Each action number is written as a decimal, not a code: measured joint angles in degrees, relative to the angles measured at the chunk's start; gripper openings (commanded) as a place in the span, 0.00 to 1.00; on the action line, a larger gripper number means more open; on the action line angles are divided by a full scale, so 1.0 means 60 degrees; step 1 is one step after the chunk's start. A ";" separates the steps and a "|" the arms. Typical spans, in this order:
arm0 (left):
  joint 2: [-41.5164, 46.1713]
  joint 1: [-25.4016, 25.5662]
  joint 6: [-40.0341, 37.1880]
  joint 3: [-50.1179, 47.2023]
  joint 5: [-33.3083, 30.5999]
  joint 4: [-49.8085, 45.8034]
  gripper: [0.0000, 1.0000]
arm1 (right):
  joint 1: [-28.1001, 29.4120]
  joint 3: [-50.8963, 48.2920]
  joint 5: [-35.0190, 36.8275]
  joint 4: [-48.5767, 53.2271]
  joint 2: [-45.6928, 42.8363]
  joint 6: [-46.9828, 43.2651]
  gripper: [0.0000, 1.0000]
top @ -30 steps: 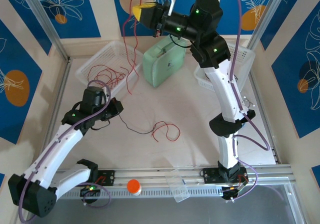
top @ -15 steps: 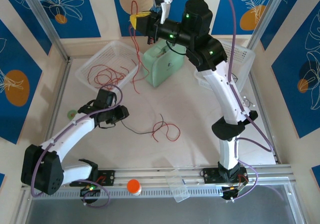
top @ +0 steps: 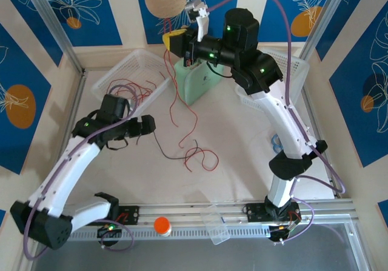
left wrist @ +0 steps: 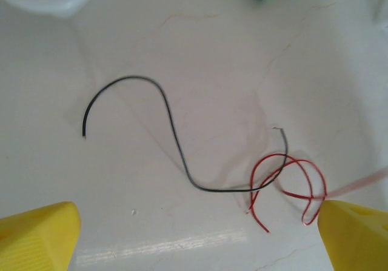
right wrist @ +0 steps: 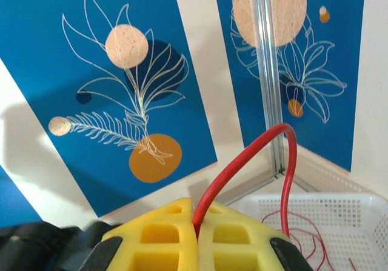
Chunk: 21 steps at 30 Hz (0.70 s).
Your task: Untangle the cables
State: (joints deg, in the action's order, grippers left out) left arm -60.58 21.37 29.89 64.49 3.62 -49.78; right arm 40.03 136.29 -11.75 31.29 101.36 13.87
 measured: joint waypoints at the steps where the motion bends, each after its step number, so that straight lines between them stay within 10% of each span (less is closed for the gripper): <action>1: 0.0368 0.0033 -0.0138 0.0000 0.0007 0.0066 1.00 | 0.0018 -0.0215 0.0011 0.0004 -0.0095 0.0000 0.00; 9: 0.2918 0.0200 -0.1013 -0.0805 0.2014 0.3687 1.00 | 0.0226 -0.0845 0.0018 0.0448 -0.0270 -0.0182 0.00; 21: 0.1020 0.0255 -0.3989 -0.1180 0.4047 0.7668 1.00 | 0.0448 -0.0164 -0.0747 0.1337 -0.0266 -0.0441 0.00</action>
State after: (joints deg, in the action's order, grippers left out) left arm -54.46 22.90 5.96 57.41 27.90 -3.77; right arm 42.72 135.31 -16.23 39.31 99.77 11.22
